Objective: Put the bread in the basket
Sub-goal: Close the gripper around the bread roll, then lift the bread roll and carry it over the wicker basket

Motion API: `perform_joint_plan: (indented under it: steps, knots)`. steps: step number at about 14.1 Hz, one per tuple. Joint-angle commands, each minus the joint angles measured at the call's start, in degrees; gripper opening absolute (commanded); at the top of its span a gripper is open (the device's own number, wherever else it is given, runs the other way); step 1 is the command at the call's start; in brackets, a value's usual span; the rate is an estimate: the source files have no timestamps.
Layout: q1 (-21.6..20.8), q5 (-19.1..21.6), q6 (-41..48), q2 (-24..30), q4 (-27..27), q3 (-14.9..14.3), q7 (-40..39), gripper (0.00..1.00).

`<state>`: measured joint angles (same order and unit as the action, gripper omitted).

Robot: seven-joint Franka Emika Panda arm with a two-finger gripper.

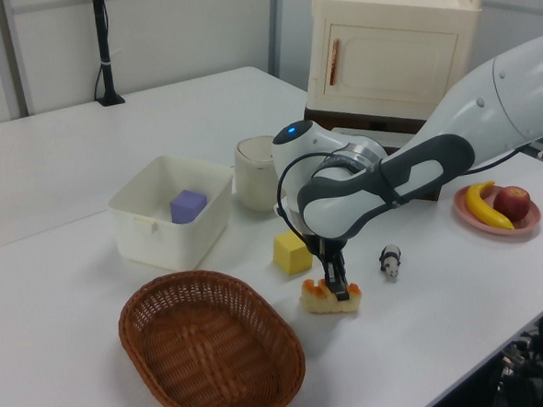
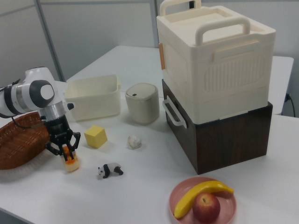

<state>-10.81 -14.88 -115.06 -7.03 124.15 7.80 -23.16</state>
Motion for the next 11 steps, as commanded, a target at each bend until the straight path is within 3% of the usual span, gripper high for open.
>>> perform_joint_plan:
  steps: [1, 6, 11]
  knots:
    - [-0.5, -0.9, 0.3, 1.2, -2.8, -0.1, 4.6, 0.06]
    - [-1.7, -0.6, 0.6, 5.7, -7.2, 0.1, 12.7, 0.06]
    - [-9.3, 2.0, 5.4, 6.5, -11.7, 2.0, 15.5, 0.06]
